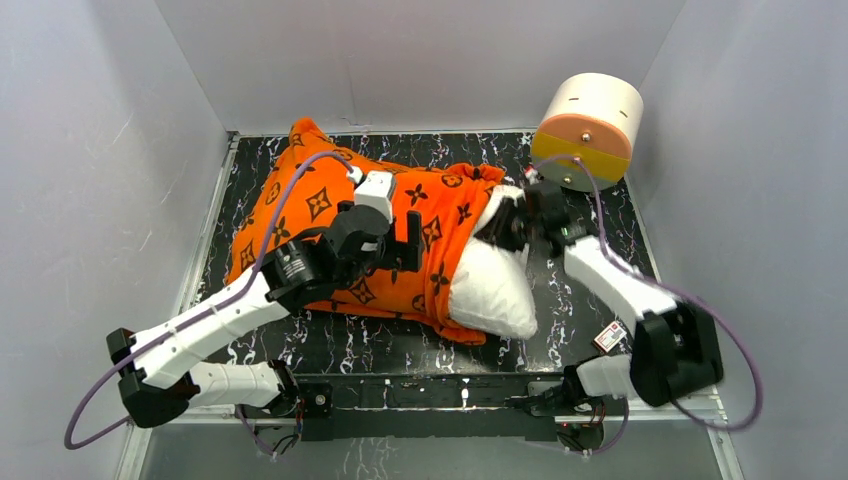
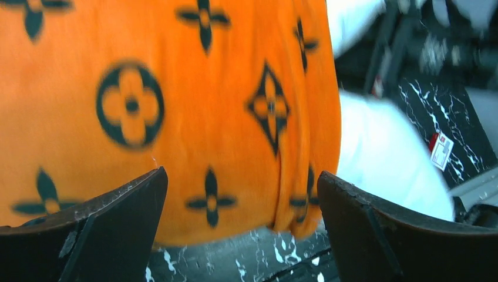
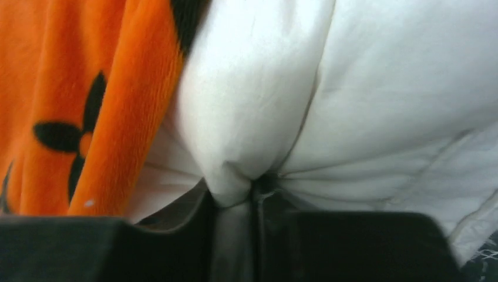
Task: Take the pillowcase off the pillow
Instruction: Remove the pillow from the pillowcase.
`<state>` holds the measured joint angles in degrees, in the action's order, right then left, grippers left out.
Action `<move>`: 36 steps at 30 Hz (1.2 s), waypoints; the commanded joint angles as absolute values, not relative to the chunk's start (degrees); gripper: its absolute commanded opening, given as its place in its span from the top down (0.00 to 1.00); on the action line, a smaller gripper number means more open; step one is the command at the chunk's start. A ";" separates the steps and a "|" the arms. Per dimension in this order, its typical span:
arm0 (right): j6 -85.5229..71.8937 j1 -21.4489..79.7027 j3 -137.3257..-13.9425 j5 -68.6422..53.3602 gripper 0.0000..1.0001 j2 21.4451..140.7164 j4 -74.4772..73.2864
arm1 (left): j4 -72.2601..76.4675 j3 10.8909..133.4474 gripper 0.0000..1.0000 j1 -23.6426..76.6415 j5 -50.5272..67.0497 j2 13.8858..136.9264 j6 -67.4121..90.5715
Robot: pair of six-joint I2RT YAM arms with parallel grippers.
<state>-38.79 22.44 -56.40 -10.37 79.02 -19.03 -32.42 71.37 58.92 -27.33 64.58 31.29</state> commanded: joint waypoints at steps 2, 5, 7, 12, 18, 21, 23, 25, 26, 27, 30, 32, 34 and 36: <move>-39.34 25.53 -26.87 -27.68 0.87 63.56 -7.31 | -31.35 79.81 0.02 54.58 -25.58 70.96 23.12; -38.96 25.61 -17.40 -28.56 0.93 58.88 -6.70 | -29.32 85.70 0.02 52.33 -19.35 77.91 18.17; -40.18 25.62 -12.98 -29.19 0.93 56.06 -5.70 | -28.63 91.38 0.02 51.86 -16.75 83.93 14.25; -46.32 25.63 -7.15 -24.16 0.95 47.82 -4.26 | -34.83 118.80 0.02 51.67 -3.17 110.71 6.03; -47.78 25.58 -7.78 -21.62 0.95 45.85 -5.97 | -40.58 133.29 0.02 51.67 -1.56 126.01 2.88; -47.63 25.42 -8.61 -20.02 0.95 45.64 -7.79 | -41.47 131.79 0.02 51.47 -1.60 126.89 2.37; -47.81 25.50 -9.02 -18.94 0.95 45.53 -8.71 | -40.38 128.06 0.02 51.29 -1.29 125.27 2.54; -48.18 25.49 -9.20 -18.42 0.95 45.39 -8.71 | -38.12 123.84 0.08 50.90 -3.05 123.33 3.69; -48.47 25.48 -9.29 -18.28 0.96 45.40 -8.58 | -37.21 122.34 0.12 50.36 -3.68 122.68 4.26; -48.65 25.44 -9.52 -18.06 0.96 45.36 -8.53 | -36.86 121.35 0.18 49.54 -3.95 122.47 4.94; -49.05 25.49 -10.53 -17.10 0.98 45.32 -9.50 | -36.93 120.88 0.54 47.19 -4.43 122.60 7.13; -49.13 25.49 -11.39 -15.68 0.99 45.13 -11.12 | -37.08 120.70 0.73 45.75 -6.07 122.39 8.88; -49.62 25.41 -12.35 -12.70 1.00 44.57 -13.82 | -36.61 119.36 0.91 44.20 -9.54 121.25 10.52; -50.54 25.48 -13.08 -10.15 1.00 44.03 -16.73 | -36.07 117.47 0.97 42.22 -13.60 119.65 11.90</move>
<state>-52.80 24.88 -15.99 -15.79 43.22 8.80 -32.47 120.73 47.97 -3.36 125.38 9.34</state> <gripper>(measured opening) 0.122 0.091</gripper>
